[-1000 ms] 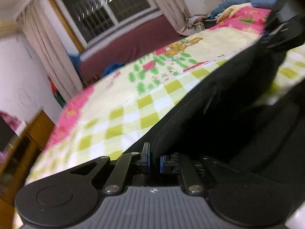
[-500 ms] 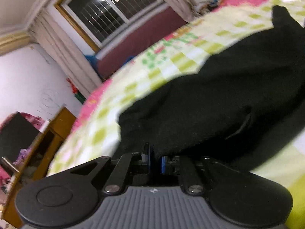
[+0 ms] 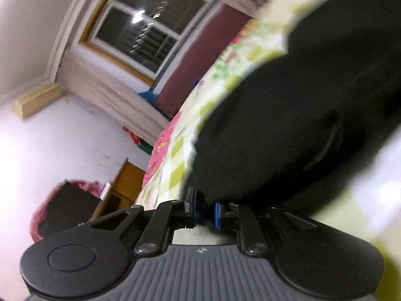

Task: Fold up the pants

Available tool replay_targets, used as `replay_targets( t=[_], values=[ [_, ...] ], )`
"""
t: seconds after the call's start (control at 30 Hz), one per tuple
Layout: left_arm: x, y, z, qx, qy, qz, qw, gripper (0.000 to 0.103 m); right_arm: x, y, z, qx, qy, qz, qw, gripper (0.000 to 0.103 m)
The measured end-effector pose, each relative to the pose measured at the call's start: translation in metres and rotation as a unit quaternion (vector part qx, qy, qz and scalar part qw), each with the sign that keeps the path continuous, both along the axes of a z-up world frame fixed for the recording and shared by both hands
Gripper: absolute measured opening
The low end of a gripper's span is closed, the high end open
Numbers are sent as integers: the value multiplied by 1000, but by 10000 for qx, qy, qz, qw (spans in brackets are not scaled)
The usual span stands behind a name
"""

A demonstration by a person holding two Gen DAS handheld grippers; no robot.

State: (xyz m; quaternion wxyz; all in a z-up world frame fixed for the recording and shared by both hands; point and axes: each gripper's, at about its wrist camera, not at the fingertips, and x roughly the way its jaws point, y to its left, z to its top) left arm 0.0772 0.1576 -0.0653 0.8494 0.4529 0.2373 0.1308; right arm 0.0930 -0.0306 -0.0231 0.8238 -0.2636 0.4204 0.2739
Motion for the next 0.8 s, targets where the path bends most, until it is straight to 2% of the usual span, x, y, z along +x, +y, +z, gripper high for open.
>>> replay_targets(
  t=[0.03,0.07,0.23,0.3,0.4,0.5,0.57,0.67,0.73,0.8],
  values=[
    [-6,-2,-3,163,-15,-53,9999,33,-2,1,-1,-1,-69,7,10000,12],
    [-7,-2,-1,150,7,-55,9999,33,-3,1,2,51,-123,0,9999,14],
    [0,10,23,-283,34,344,9990,33,-8,-12,10,267,-163,3,9995,18],
    [-4,8,37,-541,-25,378,9978,33,-10,-20,15,423,-208,-94,9988,24],
    [-18,-11,49,-822,-116,170,9964,33,-16,-40,25,820,-187,-414,9956,26],
    [-18,-44,56,-1278,20,-300,9913,33,-7,-75,34,1092,-278,-1070,9878,29],
    [-18,-72,55,-1475,124,-685,9866,33,6,-105,38,1211,-362,-1690,9775,29],
    [-5,-110,50,-1746,410,-1207,9763,33,36,-151,42,1544,-191,-2519,9552,31],
    [-1,-128,49,-1996,607,-1428,9675,33,53,-181,43,1826,-127,-3062,9342,33],
    [-1,-144,49,-1973,673,-1673,9636,35,64,-204,42,2205,-43,-3414,9137,34]
  ],
)
